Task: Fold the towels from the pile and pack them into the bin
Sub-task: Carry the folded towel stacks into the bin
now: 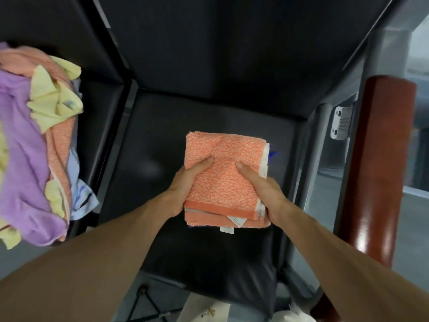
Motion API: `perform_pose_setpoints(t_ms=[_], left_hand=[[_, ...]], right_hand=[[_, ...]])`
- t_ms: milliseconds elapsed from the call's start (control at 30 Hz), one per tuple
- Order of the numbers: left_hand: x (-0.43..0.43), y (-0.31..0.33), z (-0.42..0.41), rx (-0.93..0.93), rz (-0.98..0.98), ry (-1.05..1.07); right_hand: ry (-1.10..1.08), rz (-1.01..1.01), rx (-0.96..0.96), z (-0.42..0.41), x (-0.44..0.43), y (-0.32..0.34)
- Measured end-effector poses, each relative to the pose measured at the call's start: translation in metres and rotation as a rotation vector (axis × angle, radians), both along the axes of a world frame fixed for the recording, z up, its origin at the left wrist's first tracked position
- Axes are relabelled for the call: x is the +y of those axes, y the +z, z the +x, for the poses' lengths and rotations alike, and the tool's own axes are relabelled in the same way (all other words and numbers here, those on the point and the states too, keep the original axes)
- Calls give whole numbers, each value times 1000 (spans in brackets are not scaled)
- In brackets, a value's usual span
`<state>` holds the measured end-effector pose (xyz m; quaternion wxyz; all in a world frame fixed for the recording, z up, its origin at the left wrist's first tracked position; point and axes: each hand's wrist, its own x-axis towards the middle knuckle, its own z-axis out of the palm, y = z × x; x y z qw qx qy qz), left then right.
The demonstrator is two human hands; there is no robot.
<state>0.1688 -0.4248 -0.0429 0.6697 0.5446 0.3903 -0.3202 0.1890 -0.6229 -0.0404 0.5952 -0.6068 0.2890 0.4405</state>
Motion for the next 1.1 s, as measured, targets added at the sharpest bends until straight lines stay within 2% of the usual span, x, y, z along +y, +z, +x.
perform_pose_setpoints(t_ms=[167, 333, 467, 567, 667, 800, 933, 1100], left_hand=[[-6, 57, -4, -106, 56, 87], [-36, 146, 3, -243, 78, 130], [-86, 203, 9, -327, 79, 135], [-138, 233, 13, -362, 78, 102], [-199, 251, 18, -360, 112, 59], [-279, 256, 26, -346, 124, -25], [-359, 244, 35, -336, 93, -95], [-408, 214, 59, -302, 73, -121]], right_hand=[[96, 136, -219, 2, -6, 45], [189, 116, -425, 19, -35, 113], [120, 117, -504, 29, -81, 161], [41, 222, -556, 25, -133, 195], [-52, 279, -557, 15, -194, 218], [-193, 208, -531, 6, -270, 225], [-299, 118, -491, -1, -345, 215], [-370, 77, -401, 14, -392, 186]])
